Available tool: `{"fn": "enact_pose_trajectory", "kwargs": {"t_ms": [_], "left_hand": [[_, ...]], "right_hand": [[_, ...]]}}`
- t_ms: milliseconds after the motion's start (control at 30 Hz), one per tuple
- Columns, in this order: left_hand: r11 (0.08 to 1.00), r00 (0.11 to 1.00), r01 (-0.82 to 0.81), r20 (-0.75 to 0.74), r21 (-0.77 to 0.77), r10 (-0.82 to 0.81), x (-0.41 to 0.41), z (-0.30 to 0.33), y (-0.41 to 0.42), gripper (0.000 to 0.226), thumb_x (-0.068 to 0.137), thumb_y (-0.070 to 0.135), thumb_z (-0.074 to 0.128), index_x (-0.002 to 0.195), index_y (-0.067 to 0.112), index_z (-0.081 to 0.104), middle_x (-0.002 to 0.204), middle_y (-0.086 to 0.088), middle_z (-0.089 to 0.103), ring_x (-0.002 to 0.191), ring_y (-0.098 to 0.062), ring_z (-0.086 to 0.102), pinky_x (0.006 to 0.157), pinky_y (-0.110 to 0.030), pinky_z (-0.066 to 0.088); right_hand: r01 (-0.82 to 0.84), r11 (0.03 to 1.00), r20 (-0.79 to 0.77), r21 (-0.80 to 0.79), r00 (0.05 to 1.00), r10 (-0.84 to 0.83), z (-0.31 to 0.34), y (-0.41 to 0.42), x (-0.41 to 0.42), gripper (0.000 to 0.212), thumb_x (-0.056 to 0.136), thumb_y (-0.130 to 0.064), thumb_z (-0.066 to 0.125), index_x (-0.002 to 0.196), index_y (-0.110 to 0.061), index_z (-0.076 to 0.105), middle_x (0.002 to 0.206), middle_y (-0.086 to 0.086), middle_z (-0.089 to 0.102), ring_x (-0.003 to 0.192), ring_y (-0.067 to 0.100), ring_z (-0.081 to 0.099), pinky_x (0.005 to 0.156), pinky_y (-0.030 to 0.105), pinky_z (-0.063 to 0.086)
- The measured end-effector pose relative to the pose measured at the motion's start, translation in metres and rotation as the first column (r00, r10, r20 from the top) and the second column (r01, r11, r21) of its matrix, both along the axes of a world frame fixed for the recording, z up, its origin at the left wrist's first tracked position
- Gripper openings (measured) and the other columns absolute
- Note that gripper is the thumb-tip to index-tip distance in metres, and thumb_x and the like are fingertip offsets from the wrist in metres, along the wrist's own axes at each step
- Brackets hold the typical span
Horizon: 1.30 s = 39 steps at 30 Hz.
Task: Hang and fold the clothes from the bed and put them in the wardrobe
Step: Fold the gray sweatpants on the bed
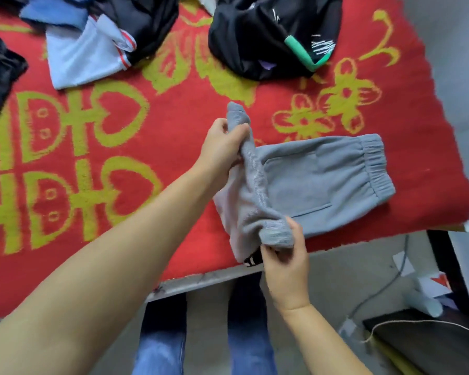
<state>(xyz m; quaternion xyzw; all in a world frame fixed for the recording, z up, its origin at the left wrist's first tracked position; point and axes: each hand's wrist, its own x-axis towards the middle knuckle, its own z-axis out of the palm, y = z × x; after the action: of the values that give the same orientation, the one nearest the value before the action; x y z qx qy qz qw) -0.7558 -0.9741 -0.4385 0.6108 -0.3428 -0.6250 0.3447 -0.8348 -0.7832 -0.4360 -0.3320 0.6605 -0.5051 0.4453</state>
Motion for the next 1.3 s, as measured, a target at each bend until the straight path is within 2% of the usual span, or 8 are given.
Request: {"fn": "enact_pose_trajectory", "kwargs": {"t_ms": [133,267,500,700,900,1033,1200,1300], "left_hand": [[0.975,0.975,0.218,-0.042,-0.044,-0.219,-0.086,-0.028,0.004,0.014,0.095,0.016,0.054,0.107,0.014,0.047,0.079,0.001,0.051,0.064,-0.008,0.049,0.061,-0.024,0.045],[0.952,0.927,0.224,0.346,-0.207,-0.142,-0.079,-0.063,0.019,0.032,0.095,0.014,0.050,0.127,0.010,0.048,0.102,0.001,0.057,0.087,-0.011,0.053,0.078,-0.022,0.043],[0.819,0.535,0.572,0.742,0.034,-0.405,0.032,-0.123,0.007,0.063,0.084,0.016,0.063,0.140,0.003,0.038,0.140,-0.015,0.044,0.132,-0.029,0.039,0.110,-0.038,0.030],[0.618,0.331,0.764,0.707,0.188,-0.625,0.025,-0.113,-0.029,0.028,0.090,0.034,0.062,0.087,0.011,0.047,0.082,-0.002,0.051,0.078,-0.022,0.046,0.062,-0.034,0.029],[0.714,0.593,0.699,0.598,-0.049,-0.539,0.042,-0.094,-0.002,0.029,0.093,0.028,0.058,0.069,0.016,0.045,0.062,0.007,0.042,0.057,-0.008,0.037,0.052,-0.021,0.030],[0.728,0.593,0.683,0.628,-0.060,-0.505,0.090,-0.095,0.021,0.037,0.094,0.033,0.055,0.064,0.013,0.044,0.057,0.007,0.038,0.054,-0.012,0.034,0.052,-0.030,0.029],[0.662,0.312,0.724,0.763,0.194,-0.566,0.117,-0.141,0.051,0.038,0.095,0.039,0.052,0.065,0.018,0.039,0.069,0.000,0.046,0.079,-0.035,0.054,0.063,-0.038,0.031],[0.628,0.196,0.758,0.858,0.176,-0.476,0.110,-0.140,0.042,0.034,0.091,0.037,0.058,0.107,0.006,0.054,0.112,-0.016,0.054,0.111,-0.036,0.048,0.089,-0.046,0.036]], "right_hand": [[0.291,0.932,-0.040,0.214,0.956,-0.290,-0.041,-0.002,-0.083,0.044,0.084,0.010,0.058,0.120,-0.016,0.052,0.111,-0.002,0.062,0.103,0.005,0.058,0.088,0.018,0.041],[0.320,0.837,-0.277,0.444,0.937,-0.212,-0.076,0.000,-0.135,0.062,0.090,0.007,0.043,0.146,-0.012,0.025,0.152,0.013,0.026,0.138,0.021,0.032,0.106,0.026,0.030],[-0.299,0.850,-0.669,0.434,0.525,0.526,-0.080,-0.005,-0.050,0.073,0.091,-0.027,0.055,0.152,-0.013,0.018,0.160,0.016,0.006,0.148,0.030,0.002,0.114,0.055,0.007],[0.208,0.762,-0.471,0.613,0.871,0.141,-0.104,0.007,-0.019,0.094,0.087,-0.043,0.064,0.153,-0.020,0.001,0.160,0.001,-0.015,0.148,0.020,-0.009,0.114,0.063,0.006],[0.485,0.558,-0.086,0.673,0.800,-0.594,-0.082,-0.002,0.007,0.048,0.093,-0.019,0.058,0.134,-0.009,0.034,0.110,0.001,0.053,0.081,0.004,0.054,0.064,0.016,0.041],[0.550,0.572,-0.138,0.609,0.783,-0.607,-0.079,0.013,-0.001,0.019,0.096,-0.018,0.052,0.112,-0.009,0.045,0.107,0.007,0.059,0.089,0.017,0.058,0.076,0.026,0.045],[0.220,0.602,0.024,0.768,0.929,-0.369,-0.097,0.057,-0.005,0.049,0.095,-0.016,0.055,0.139,-0.010,0.033,0.132,0.007,0.054,0.109,0.018,0.052,0.089,0.028,0.040],[0.187,0.626,-0.104,0.757,0.980,-0.168,-0.101,0.060,-0.004,0.071,0.094,-0.011,0.053,0.152,-0.008,0.012,0.151,0.015,0.034,0.135,0.027,0.036,0.106,0.032,0.030]]}}
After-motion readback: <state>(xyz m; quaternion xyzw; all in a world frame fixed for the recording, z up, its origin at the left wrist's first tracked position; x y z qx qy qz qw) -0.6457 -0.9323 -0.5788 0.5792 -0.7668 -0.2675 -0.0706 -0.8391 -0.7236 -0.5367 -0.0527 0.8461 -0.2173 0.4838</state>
